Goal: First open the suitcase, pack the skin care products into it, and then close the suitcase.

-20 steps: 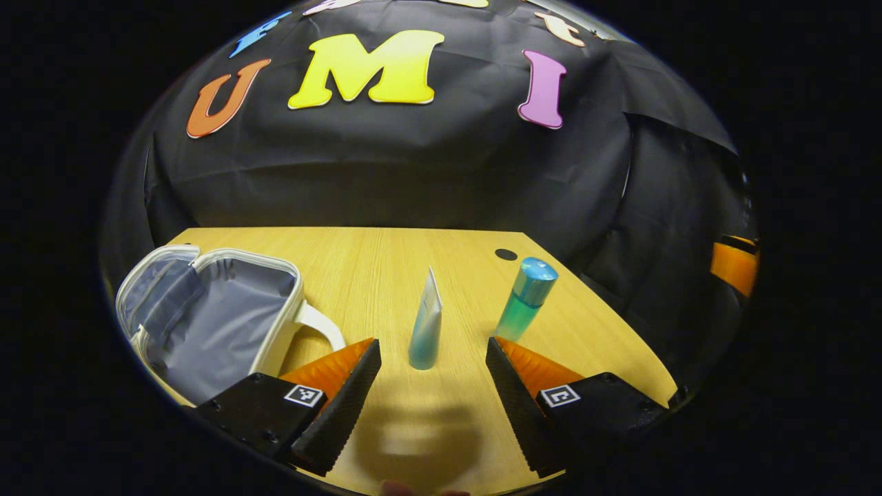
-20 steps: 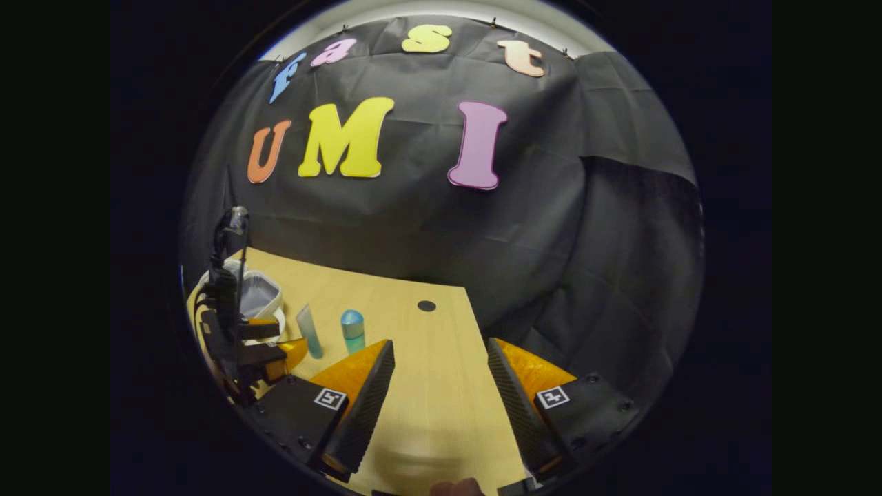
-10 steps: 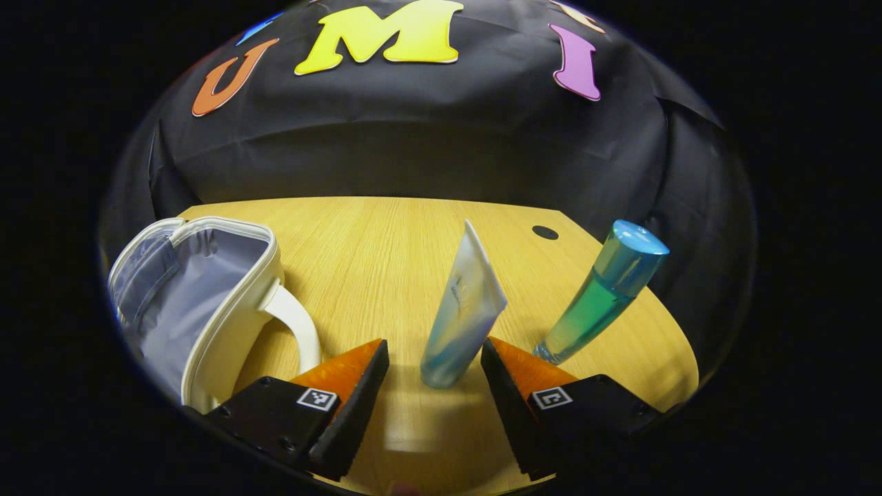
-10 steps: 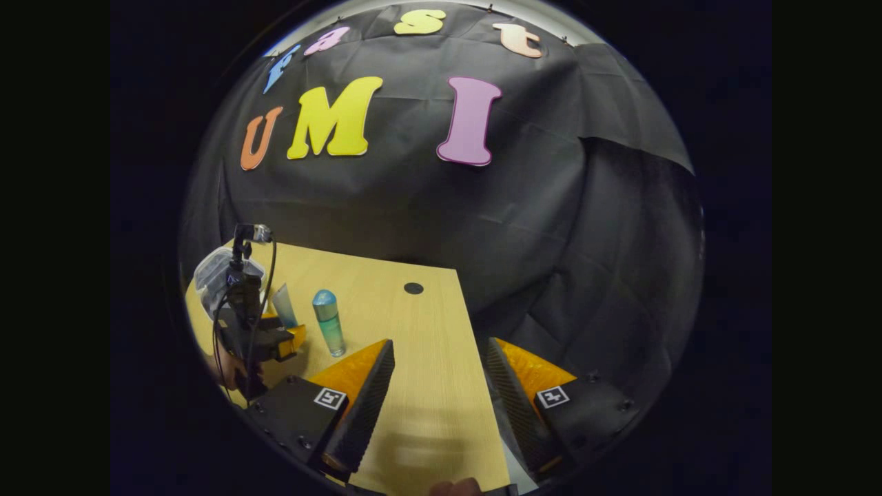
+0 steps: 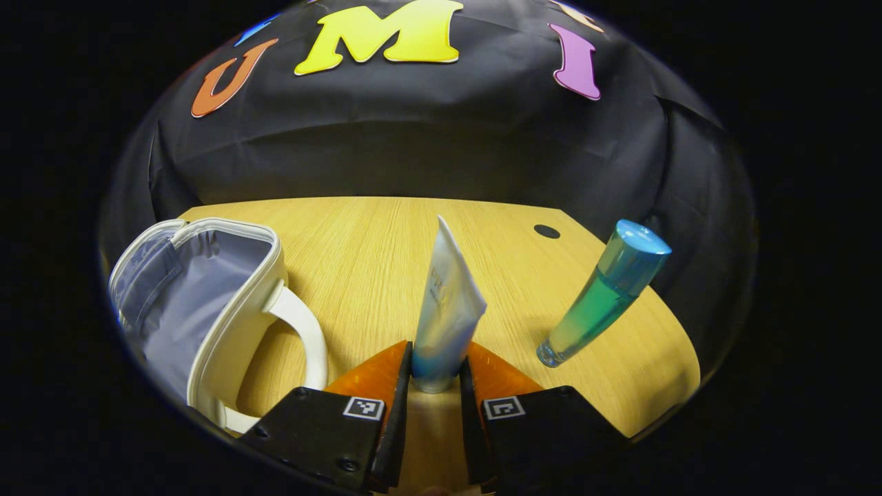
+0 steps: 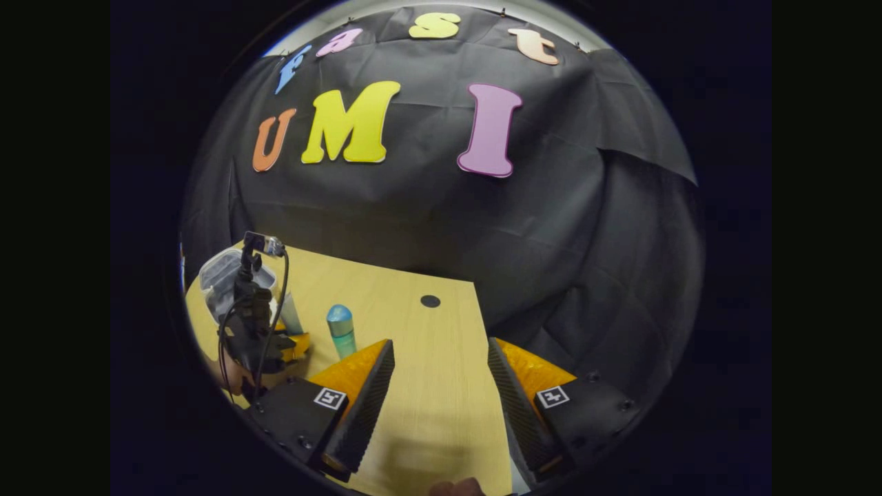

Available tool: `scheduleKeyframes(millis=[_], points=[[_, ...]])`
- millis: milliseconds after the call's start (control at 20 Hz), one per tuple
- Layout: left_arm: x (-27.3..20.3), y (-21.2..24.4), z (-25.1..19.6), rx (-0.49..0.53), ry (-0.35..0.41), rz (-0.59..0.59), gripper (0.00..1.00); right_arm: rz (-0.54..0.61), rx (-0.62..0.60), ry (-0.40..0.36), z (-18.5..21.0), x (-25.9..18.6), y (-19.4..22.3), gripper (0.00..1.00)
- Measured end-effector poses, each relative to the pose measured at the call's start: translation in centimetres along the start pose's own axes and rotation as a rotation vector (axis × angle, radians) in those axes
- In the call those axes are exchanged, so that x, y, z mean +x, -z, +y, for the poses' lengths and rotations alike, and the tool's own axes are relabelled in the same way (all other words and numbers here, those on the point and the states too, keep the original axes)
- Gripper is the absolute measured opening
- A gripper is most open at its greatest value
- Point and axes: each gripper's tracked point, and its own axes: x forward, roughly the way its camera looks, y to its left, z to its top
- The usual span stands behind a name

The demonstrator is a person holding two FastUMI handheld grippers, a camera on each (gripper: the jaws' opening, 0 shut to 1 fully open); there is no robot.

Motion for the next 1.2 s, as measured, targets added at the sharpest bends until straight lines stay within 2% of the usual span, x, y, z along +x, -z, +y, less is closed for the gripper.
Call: scheduleKeyframes(millis=[100, 150, 200, 450, 650, 700, 750, 850, 1000, 1200], points=[[-1.0, -0.8, -0.3, 0.003, 0.021, -0.019, 0.37, -0.002, -0.003, -0.014, 0.5, 0.1, -0.1, 0.81], [-1.6, -1.2, -0.5, -0.001, 0.033, -0.025, 0.44, -0.003, -0.005, -0.021, 0.9, 0.1, -0.1, 0.81], [-2.6, -1.6, -0.9, -0.013, 0.051, -0.030, 0.36, -0.014, -0.011, -0.033, 1.3, 0.0, -0.2, 0.81], [-9.2, -4.7, -0.6, -0.024, 0.064, -0.085, 0.35, -0.021, 0.009, -0.091, 3.9, 1.2, -0.1, 0.82], [-13.3, -7.0, 1.3, -0.049, 0.030, -0.119, 0.35, -0.028, 0.023, -0.143, 6.9, 2.3, 0.9, 0.82], [-14.1, -7.7, 2.1, -0.045, 0.020, -0.135, 0.43, -0.033, 0.029, -0.151, 7.5, 2.7, 1.1, 0.82], [-14.9, -8.1, 2.8, -0.041, 0.009, -0.142, 0.35, -0.030, 0.034, -0.162, 8.4, 3.1, 1.3, 0.82], [-16.1, -8.7, 3.7, -0.038, -0.001, -0.146, 0.35, -0.014, 0.043, -0.190, 10.2, 4.1, 2.1, 0.82], [-19.0, -9.2, 5.8, -0.049, -0.027, -0.132, 0.35, 0.049, 0.045, -0.217, 13.1, 7.7, 5.6, 0.82], [-21.5, -8.5, 8.2, -0.075, -0.085, -0.122, 0.35, 0.095, 0.068, -0.233, 15.5, 12.0, 6.4, 0.82]])
